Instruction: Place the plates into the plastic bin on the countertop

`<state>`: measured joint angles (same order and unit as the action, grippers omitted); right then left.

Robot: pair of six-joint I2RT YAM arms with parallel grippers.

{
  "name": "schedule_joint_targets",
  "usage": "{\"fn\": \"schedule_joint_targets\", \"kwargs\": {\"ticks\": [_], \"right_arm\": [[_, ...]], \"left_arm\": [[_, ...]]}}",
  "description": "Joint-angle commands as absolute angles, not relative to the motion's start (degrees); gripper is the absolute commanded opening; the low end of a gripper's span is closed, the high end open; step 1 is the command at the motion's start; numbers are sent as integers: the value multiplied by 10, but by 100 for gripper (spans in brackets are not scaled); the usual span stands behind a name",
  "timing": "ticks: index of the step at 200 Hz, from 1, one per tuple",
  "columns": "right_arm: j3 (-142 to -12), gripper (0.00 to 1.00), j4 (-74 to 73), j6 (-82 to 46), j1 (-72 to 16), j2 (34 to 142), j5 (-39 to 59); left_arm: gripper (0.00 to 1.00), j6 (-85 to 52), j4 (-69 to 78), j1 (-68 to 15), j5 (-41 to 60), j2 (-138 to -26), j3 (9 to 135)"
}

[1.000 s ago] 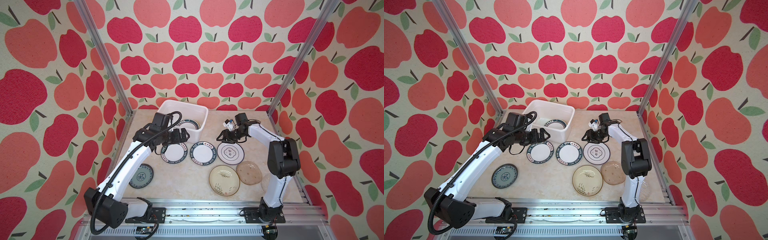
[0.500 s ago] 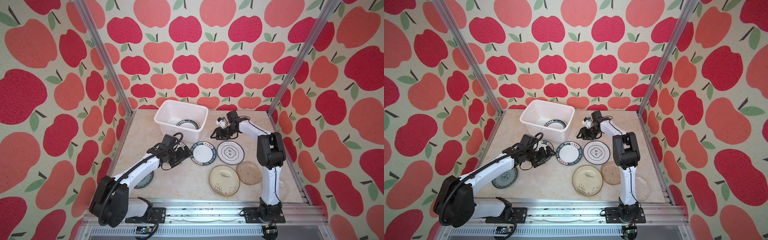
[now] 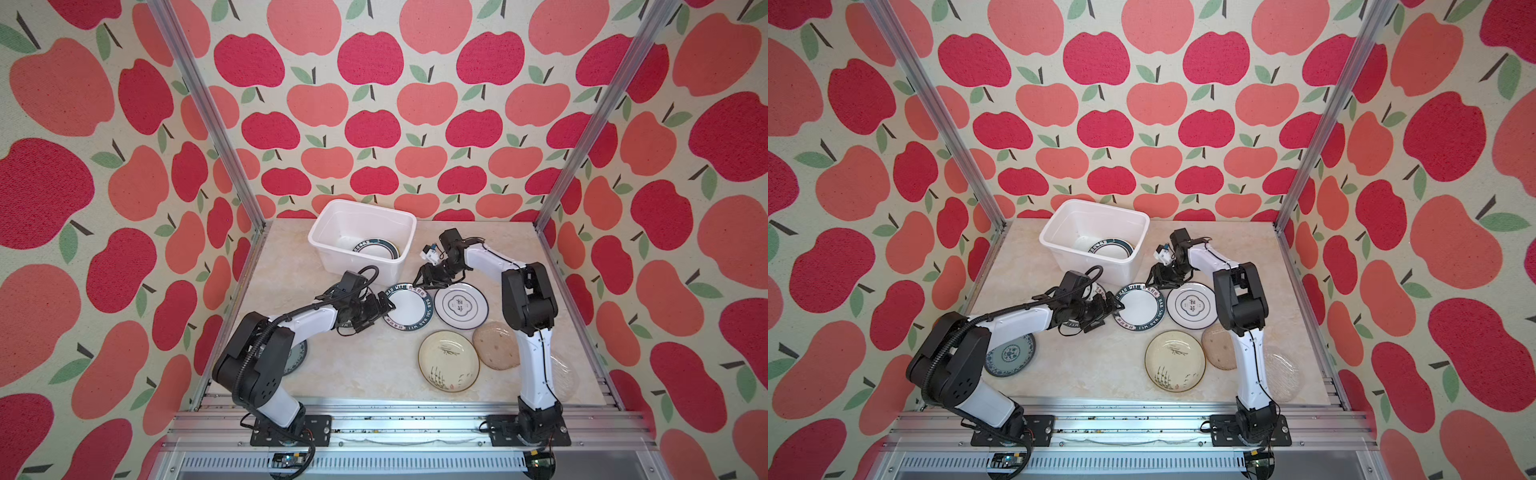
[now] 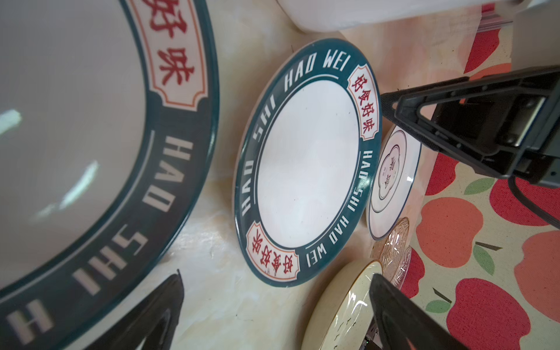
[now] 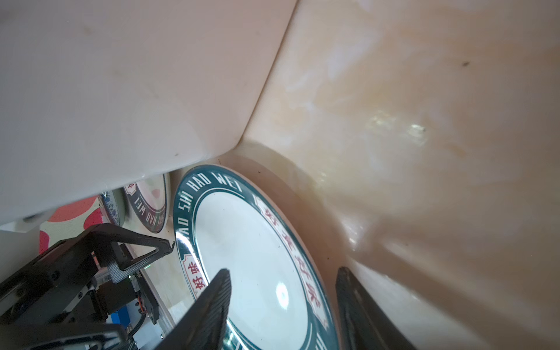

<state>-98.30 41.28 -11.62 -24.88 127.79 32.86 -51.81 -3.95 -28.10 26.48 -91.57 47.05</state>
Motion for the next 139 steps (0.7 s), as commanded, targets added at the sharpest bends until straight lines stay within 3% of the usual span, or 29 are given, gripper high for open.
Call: {"fn": "schedule_joint_targets", "kwargs": {"ticks": [1, 75, 139], "right_arm": [[-970, 59, 441, -95, -258, 1283, 338], [-943, 49, 456, -88, -267, 1270, 372], [-909, 36, 426, -100, -269, 1227, 432]], "left_arm": [[96, -519, -19, -284, 275, -928, 464], [77, -518, 18, -283, 312, -963, 459], [76, -504, 17, -282, 321, -960, 460]]}}
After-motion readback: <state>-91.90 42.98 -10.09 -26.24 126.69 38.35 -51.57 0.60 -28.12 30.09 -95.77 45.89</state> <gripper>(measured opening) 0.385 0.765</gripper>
